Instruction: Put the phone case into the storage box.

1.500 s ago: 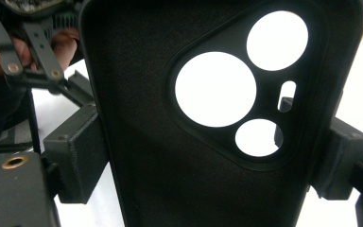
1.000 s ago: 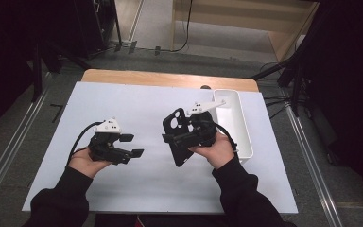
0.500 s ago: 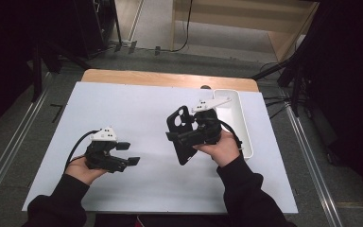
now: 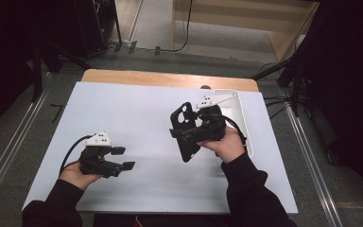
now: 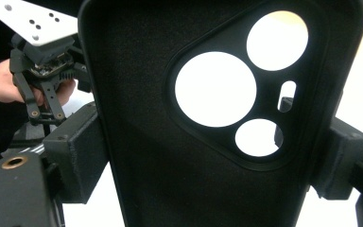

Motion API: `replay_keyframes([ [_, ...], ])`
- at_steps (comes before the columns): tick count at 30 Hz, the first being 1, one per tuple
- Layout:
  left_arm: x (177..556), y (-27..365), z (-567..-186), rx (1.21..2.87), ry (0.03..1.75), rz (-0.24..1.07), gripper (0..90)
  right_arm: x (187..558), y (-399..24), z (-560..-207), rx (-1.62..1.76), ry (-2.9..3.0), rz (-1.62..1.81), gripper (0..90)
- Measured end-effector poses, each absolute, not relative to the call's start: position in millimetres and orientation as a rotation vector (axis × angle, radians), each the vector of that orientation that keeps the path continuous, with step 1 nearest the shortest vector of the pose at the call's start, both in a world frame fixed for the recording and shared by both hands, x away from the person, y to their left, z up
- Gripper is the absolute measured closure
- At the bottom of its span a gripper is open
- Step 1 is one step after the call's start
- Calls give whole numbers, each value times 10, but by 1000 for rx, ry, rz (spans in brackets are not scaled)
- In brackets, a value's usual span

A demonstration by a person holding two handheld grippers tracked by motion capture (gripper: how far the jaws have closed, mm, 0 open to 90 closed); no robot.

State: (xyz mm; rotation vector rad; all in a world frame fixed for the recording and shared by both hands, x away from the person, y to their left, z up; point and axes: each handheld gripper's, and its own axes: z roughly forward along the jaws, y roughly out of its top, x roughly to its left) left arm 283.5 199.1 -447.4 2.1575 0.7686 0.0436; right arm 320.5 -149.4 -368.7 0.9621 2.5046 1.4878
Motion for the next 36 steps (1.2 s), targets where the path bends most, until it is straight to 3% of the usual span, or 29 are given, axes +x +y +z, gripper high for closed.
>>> replay_keyframes([
  [36,2800,2133,-4493,2142,821,53,287,3307,-1988,-3446,1074,2370,1474,128],
])
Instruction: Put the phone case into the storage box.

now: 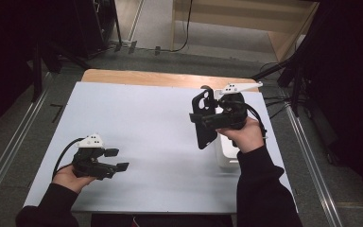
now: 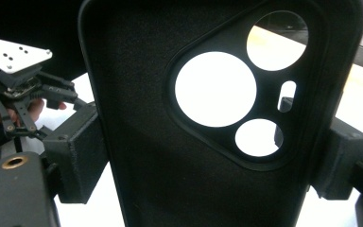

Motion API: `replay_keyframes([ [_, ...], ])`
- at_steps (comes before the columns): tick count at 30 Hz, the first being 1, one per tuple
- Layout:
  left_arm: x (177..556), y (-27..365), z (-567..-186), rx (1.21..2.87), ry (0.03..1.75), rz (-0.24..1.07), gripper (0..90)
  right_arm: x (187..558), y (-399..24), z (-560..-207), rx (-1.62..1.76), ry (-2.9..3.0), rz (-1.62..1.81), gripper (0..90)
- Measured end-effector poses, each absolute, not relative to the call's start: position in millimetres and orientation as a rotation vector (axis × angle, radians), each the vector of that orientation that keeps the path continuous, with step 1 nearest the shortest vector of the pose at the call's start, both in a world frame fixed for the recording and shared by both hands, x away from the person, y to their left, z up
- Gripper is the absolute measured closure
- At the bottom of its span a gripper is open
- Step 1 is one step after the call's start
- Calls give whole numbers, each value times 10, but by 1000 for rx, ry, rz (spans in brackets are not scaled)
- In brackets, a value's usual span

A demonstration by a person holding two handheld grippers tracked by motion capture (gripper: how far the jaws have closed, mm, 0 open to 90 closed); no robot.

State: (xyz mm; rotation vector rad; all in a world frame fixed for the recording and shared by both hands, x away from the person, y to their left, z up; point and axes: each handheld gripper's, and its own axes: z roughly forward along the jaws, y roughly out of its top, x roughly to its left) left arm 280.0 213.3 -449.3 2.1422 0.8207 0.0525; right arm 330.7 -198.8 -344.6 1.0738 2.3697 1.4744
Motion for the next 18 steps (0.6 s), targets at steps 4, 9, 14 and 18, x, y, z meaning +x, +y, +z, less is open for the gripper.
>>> replay_keyframes([
  [4,2802,2132,-4495,2146,818,51,287,3312,-2062,-3433,1095,2345,1459,128],
  [9,2805,2143,-4495,2145,821,46,287,3315,-2149,-3419,1118,2318,1443,128],
  [14,2808,2140,-4501,2145,823,44,287,3326,-2287,-3408,1158,2268,1433,128],
  [18,2806,2141,-4498,2144,822,45,287,3322,-2374,-3406,1189,2238,1425,128],
])
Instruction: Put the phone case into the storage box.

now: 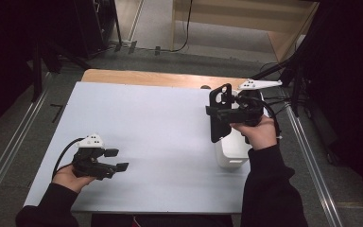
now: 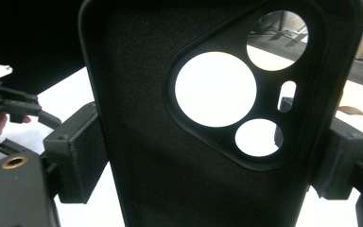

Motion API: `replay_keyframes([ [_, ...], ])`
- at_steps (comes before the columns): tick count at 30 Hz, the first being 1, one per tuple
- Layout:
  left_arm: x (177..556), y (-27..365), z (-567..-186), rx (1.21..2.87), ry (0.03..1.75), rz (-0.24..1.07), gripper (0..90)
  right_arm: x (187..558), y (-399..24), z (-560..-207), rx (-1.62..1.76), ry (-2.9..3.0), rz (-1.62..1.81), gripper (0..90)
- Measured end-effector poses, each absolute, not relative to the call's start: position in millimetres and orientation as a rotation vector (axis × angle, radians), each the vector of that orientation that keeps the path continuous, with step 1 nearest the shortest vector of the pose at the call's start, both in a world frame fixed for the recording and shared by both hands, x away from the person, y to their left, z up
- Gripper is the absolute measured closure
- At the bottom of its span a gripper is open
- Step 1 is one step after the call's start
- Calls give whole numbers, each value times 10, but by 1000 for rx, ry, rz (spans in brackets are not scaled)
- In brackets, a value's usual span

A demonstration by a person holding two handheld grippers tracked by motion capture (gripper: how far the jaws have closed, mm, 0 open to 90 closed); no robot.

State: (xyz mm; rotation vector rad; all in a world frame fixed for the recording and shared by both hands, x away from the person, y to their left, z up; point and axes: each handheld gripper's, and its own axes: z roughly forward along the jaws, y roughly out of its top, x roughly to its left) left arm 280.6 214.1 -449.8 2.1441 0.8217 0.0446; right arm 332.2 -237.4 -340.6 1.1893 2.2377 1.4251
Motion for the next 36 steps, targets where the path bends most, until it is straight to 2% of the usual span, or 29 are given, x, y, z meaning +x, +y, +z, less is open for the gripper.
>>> replay_keyframes([
  [18,2822,2155,-4504,2138,827,43,287,3469,-2633,-3479,1354,2030,1341,128],
  [36,2825,2164,-4497,2138,825,50,287,3722,-2673,-3541,1431,1929,1287,128],
])
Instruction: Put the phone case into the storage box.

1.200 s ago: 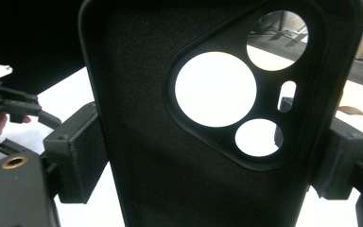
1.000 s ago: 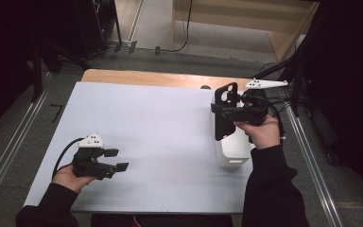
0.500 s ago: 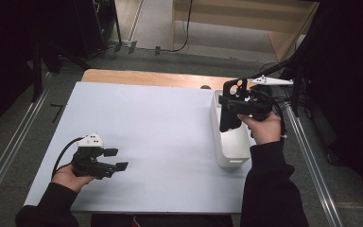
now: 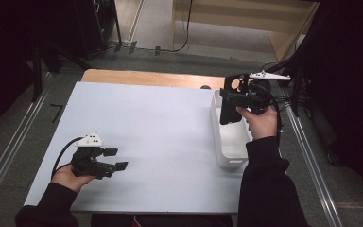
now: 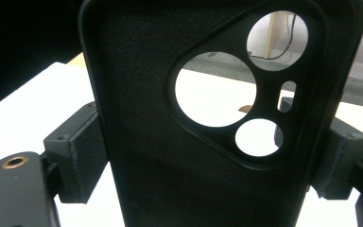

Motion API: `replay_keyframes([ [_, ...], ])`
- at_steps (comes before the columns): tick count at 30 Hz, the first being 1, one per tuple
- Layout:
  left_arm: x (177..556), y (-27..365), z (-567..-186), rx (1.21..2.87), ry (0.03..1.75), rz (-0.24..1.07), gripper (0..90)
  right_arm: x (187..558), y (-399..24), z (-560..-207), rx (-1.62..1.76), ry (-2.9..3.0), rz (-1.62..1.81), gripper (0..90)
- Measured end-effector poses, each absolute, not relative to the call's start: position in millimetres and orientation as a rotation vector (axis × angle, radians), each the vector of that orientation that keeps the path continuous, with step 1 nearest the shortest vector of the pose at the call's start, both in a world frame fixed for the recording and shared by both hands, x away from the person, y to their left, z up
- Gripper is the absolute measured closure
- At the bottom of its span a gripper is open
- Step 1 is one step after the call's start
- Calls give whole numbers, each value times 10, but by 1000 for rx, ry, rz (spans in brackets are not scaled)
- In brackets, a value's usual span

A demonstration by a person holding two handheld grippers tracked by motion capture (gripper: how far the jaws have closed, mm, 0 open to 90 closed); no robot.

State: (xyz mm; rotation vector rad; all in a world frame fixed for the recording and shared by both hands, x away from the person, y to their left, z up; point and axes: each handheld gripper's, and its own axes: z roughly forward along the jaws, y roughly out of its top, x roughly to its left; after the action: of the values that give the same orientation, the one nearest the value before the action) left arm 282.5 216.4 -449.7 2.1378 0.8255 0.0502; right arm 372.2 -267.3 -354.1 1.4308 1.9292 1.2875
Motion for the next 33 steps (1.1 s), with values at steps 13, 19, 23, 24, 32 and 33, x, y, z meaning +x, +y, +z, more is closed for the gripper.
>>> replay_keyframes([
  [13,2834,2173,-4502,2133,829,43,287,3971,-2725,-3588,1501,1894,1279,128],
  [19,2835,2170,-4505,2130,834,43,287,4062,-2751,-3550,1514,1869,1269,128],
  [23,2835,2170,-4503,2128,837,41,287,4155,-2775,-3518,1524,1849,1248,128],
  [24,2836,2171,-4502,2129,834,41,287,4173,-2780,-3521,1528,1844,1255,128],
  [32,2837,2173,-4502,2128,835,40,287,4314,-2786,-3546,1556,1832,1240,127],
  [33,2836,2173,-4502,2127,835,39,287,4328,-2789,-3548,1561,1827,1239,128],
])
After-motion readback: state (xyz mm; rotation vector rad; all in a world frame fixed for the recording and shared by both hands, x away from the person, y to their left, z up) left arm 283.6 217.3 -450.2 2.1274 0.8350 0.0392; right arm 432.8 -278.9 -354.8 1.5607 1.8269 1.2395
